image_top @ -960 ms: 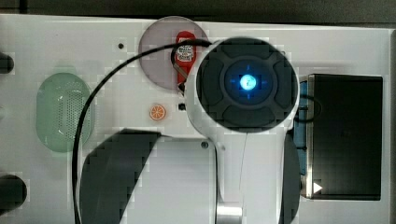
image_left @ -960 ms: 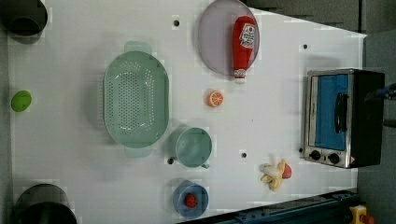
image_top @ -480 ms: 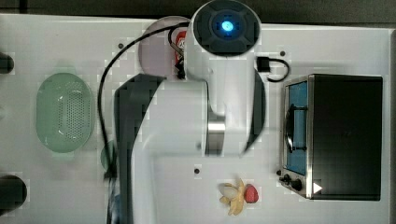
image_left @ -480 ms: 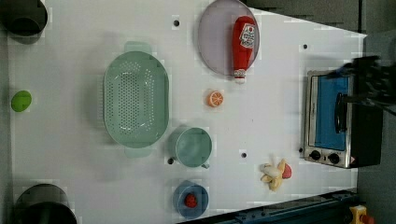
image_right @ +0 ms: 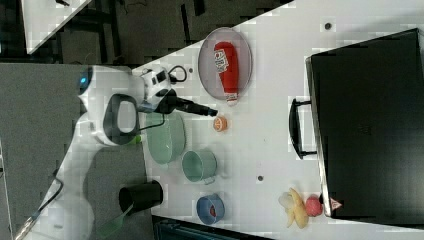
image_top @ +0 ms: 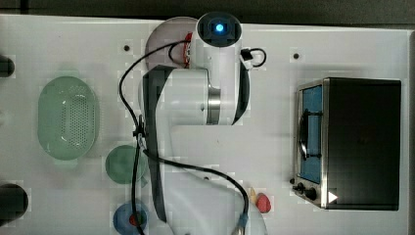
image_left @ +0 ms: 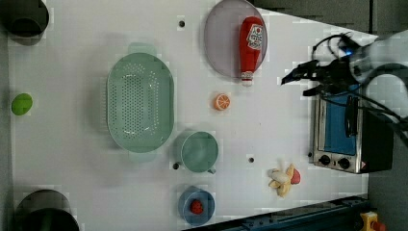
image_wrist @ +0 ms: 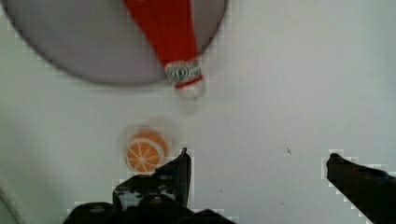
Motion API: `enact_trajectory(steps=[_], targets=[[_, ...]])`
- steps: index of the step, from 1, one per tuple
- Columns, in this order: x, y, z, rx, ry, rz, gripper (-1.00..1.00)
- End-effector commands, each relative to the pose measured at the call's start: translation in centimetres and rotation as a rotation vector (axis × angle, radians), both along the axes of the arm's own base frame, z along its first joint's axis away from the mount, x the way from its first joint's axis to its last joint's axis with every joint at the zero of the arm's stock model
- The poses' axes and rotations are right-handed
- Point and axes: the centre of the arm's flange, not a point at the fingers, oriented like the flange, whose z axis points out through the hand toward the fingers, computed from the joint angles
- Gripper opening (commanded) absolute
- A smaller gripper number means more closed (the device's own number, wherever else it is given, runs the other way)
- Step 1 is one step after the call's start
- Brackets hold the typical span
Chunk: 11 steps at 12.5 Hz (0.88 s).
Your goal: Pick ketchup from plate and place it on table.
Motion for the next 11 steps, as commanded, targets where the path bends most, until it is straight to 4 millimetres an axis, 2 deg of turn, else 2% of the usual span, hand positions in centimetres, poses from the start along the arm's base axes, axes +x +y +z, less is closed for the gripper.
enact_trajectory(steps=[1, 6, 11], targets=[[1.6, 1.6, 0.3, 0.027, -0.097, 0.164, 1.0], [4.5, 3.1, -5.9, 0.021, -0.149, 0.205, 1.0], [8.5, 3.7, -10.2, -0.008, -0.232, 0.248, 1.0]])
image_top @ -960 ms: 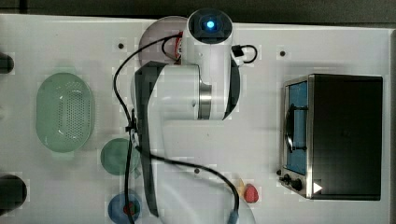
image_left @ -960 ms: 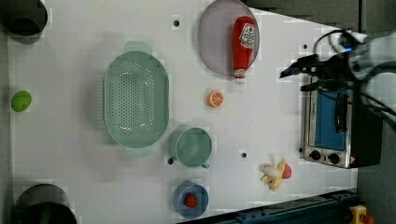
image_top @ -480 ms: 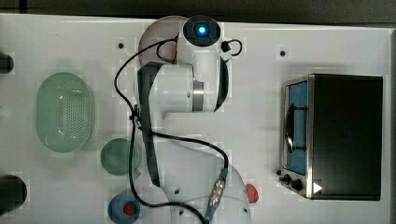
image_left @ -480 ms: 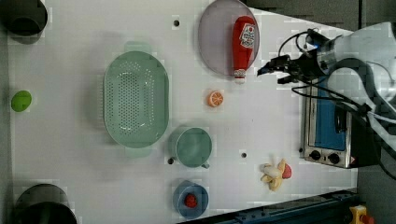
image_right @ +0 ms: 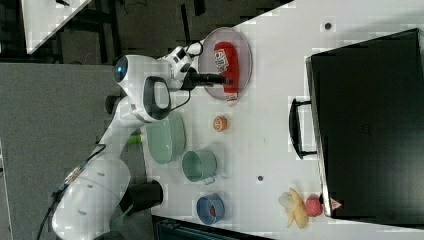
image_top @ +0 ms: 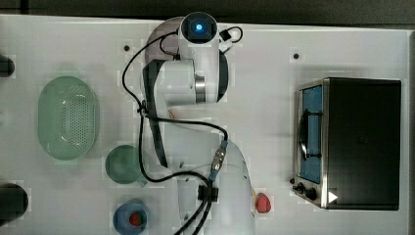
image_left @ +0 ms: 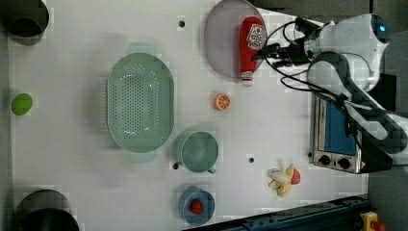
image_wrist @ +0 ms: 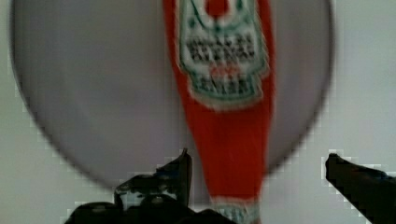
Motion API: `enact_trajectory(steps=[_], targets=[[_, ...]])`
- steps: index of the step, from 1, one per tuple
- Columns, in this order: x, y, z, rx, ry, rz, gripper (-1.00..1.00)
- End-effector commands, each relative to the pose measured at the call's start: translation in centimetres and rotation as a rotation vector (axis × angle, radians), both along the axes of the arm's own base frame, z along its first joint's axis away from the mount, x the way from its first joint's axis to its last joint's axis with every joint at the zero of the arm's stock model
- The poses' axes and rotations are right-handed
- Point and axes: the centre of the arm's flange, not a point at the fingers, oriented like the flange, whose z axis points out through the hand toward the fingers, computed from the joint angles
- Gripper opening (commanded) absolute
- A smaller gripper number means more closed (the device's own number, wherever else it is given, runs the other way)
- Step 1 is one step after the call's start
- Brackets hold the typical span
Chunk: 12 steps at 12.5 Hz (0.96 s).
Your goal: Pick ketchup from plate and place it on table.
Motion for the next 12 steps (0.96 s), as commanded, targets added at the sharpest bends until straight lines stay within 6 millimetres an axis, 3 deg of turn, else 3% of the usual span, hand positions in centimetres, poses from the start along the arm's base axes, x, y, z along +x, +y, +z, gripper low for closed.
enact_trajectory(steps=[1, 8, 11, 12], targets=[[2.3, 0.8, 0.1, -0.003, -0.078, 0.058, 1.0], [3.6, 0.6, -5.2, 0.009, -0.102, 0.047, 1.0], [4.0, 0.4, -4.6, 0.007, -0.118, 0.044, 0.93], [4.3, 0.4, -4.1, 0.006, -0.127, 0.043, 0.69]])
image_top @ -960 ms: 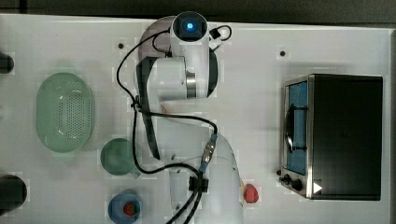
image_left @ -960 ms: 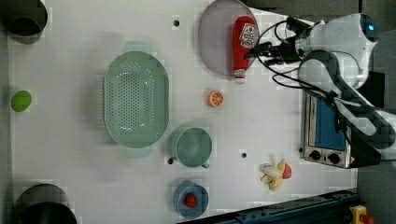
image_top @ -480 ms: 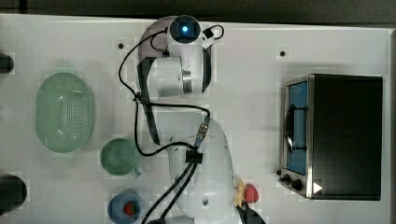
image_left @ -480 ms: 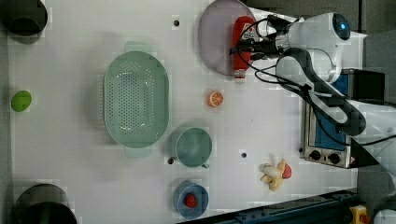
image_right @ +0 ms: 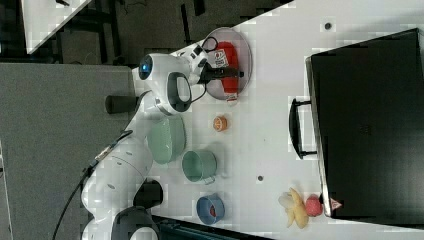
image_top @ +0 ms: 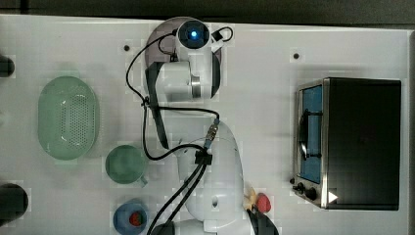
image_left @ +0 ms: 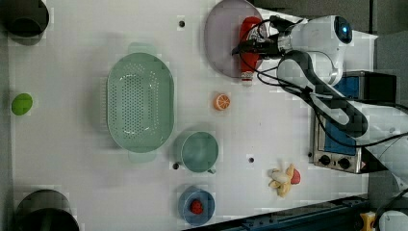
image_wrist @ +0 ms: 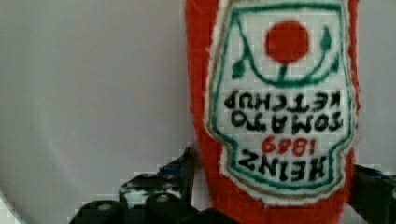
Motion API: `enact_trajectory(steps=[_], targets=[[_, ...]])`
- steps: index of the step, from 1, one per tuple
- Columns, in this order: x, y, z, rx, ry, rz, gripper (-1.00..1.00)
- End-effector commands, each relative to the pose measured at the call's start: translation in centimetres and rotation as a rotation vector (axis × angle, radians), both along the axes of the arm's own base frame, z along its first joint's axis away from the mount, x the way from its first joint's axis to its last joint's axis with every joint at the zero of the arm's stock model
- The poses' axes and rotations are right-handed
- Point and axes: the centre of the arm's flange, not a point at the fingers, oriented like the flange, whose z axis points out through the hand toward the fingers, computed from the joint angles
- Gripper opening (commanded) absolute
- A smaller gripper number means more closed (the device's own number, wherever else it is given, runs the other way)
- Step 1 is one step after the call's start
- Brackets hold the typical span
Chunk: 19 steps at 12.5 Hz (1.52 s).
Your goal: Pick ketchup from plate and place it on table.
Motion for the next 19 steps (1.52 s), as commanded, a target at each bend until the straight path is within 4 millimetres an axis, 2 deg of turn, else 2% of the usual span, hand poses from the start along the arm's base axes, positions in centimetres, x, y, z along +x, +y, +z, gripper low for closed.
enact_trajectory(steps=[1, 2, 4, 5, 7, 10, 12, 14, 17, 19], targets=[[2.4, -1.3, 3.4, -0.006, -0.084, 0.009, 0.43], [2.4, -1.3, 3.6, -0.006, -0.088, 0.008, 0.27], [2.5, -1.3, 3.8, -0.006, -0.092, 0.008, 0.27], [2.7, -1.2, 4.7, -0.004, -0.103, 0.009, 0.27], [3.1, -1.4, 8.1, -0.006, -0.127, 0.0, 0.27], [2.7, -2.6, 15.8, -0.017, -0.102, -0.022, 0.27], [1.4, -4.1, 21.2, -0.005, -0.054, -0.059, 0.27], [-0.9, -6.0, 25.2, 0.019, 0.002, -0.106, 0.27], [-4.5, -9.4, 29.3, 0.012, 0.01, -0.161, 0.27], [-7.2, -11.1, 30.4, 0.005, 0.022, -0.192, 0.27]])
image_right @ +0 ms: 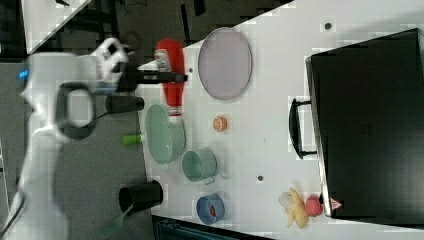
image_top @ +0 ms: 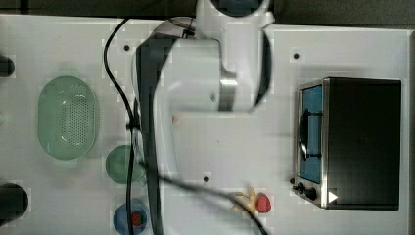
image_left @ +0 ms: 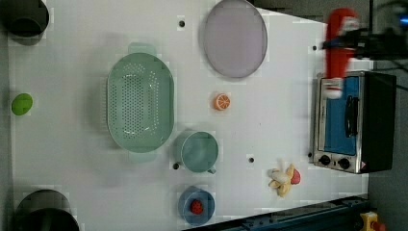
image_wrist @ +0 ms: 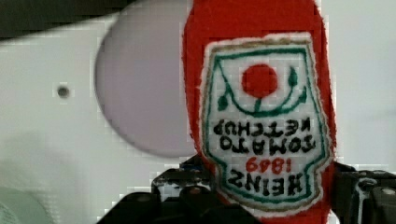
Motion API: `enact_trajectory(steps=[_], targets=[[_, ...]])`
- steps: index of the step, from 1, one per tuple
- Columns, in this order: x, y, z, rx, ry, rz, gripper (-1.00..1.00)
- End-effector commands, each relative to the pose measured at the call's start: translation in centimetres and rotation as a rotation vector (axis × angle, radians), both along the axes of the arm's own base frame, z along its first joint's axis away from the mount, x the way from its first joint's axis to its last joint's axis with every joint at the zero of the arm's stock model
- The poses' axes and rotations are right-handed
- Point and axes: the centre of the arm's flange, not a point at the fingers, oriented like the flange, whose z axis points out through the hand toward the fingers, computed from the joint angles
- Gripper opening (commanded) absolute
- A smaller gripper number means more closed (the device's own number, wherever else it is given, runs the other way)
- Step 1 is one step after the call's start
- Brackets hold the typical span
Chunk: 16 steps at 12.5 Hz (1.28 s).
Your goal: Pick ketchup from plate and place it on table.
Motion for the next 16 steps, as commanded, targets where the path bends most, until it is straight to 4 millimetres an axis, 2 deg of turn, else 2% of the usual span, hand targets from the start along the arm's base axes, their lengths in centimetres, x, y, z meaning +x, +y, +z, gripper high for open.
enact_trajectory(steps=[1, 5, 7, 9, 12, 16], targets=[[-3.9, -5.2, -2.7, -0.009, 0.103, -0.069, 0.27], [-9.7, -5.7, -5.1, -0.018, 0.157, -0.092, 0.27], [-11.7, -5.4, -8.0, -0.02, 0.162, -0.092, 0.27], [-13.2, -4.9, -11.9, -0.021, 0.153, -0.088, 0.27], [-14.7, -4.0, -17.5, -0.017, 0.171, -0.077, 0.27], [-14.6, -3.5, -22.7, -0.004, 0.211, -0.074, 0.27]])
